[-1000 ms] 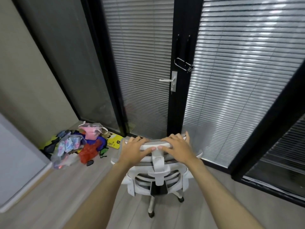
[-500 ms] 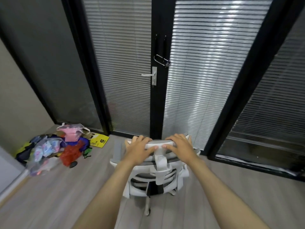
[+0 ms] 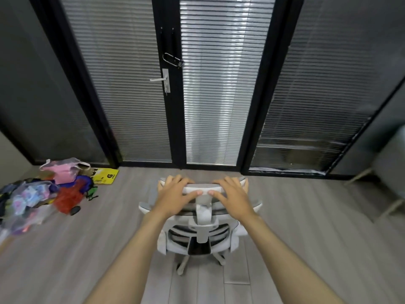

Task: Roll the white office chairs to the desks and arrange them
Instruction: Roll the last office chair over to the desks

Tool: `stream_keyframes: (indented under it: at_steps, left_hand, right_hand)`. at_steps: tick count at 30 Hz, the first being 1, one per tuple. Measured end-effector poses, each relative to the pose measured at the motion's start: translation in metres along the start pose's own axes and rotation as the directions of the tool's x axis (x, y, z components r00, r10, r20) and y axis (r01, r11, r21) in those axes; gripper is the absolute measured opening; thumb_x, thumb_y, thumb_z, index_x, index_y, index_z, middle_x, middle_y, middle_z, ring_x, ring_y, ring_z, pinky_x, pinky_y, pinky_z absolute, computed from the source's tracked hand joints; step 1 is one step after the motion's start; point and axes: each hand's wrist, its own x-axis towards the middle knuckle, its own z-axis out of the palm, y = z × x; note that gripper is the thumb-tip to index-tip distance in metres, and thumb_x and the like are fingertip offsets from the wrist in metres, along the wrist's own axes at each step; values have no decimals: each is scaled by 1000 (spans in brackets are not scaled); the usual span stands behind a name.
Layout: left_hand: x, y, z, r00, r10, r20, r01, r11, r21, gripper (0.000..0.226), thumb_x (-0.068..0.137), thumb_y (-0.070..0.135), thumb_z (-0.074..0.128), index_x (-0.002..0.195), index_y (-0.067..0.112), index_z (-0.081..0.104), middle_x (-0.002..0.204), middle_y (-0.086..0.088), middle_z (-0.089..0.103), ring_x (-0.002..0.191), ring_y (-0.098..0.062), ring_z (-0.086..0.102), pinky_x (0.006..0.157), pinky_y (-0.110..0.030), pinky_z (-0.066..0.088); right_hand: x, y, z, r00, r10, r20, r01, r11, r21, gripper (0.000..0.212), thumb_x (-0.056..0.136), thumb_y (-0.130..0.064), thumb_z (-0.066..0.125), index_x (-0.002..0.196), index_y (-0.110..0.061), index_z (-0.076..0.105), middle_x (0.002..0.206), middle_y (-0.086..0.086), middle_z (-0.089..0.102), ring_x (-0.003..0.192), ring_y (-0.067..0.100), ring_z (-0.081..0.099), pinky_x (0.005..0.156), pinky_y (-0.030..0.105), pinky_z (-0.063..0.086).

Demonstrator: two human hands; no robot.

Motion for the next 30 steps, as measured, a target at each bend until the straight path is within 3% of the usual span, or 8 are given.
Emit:
stream_keyframes:
  at_steps: [7, 14, 20, 25, 30]
  left_hand:
    - [-93, 81, 26, 994, 89, 66, -94, 994, 64, 58, 86, 85, 29, 121, 45, 53, 112, 22, 43, 112, -7, 35, 97, -39, 25]
    - [-209, 167, 58, 990, 126, 58, -130, 989, 67, 73, 80, 92, 17, 121, 45, 53, 111, 21, 39, 109, -9, 37, 103, -46, 30]
    - [-310, 240, 81, 975, 193, 114, -196, 980, 19, 66, 82, 91, 24, 117, 44, 56, 109, 21, 42, 107, -8, 36, 101, -45, 31]
    - [-402, 295, 105, 958, 284, 42, -283, 959, -22, 55, 88, 84, 34, 114, 42, 60, 104, 21, 44, 103, -8, 38, 97, -43, 29]
    - [-487, 348, 130, 918, 395, 41, -395, 919, -17, 61, 86, 85, 30, 113, 41, 61, 108, 19, 48, 108, -13, 42, 95, -46, 30]
  right_hand:
    - [-131, 16, -46, 998, 49, -37, -48, 999, 21, 48, 96, -66, 48, 129, -33, 57, 122, -22, 54, 120, 4, 41, 103, 36, 41]
    - [-278, 28, -90, 990, 92, -103, -94, 995, -15, 49, 92, -71, 49, 121, -32, 60, 110, -24, 54, 115, 4, 43, 103, 40, 41]
    - [-418, 26, -133, 977, 159, -141, -163, 986, -22, 44, 93, -64, 56, 121, -30, 62, 114, -20, 59, 116, 4, 43, 102, 36, 41]
    - [-537, 20, -163, 950, 233, -207, -240, 971, -9, 47, 90, -66, 59, 118, -29, 65, 110, -21, 61, 113, 4, 46, 104, 37, 39]
    - [-659, 10, -187, 904, 334, -269, -355, 934, -34, 51, 89, -71, 57, 119, -31, 66, 109, -21, 62, 108, 2, 46, 94, 25, 37]
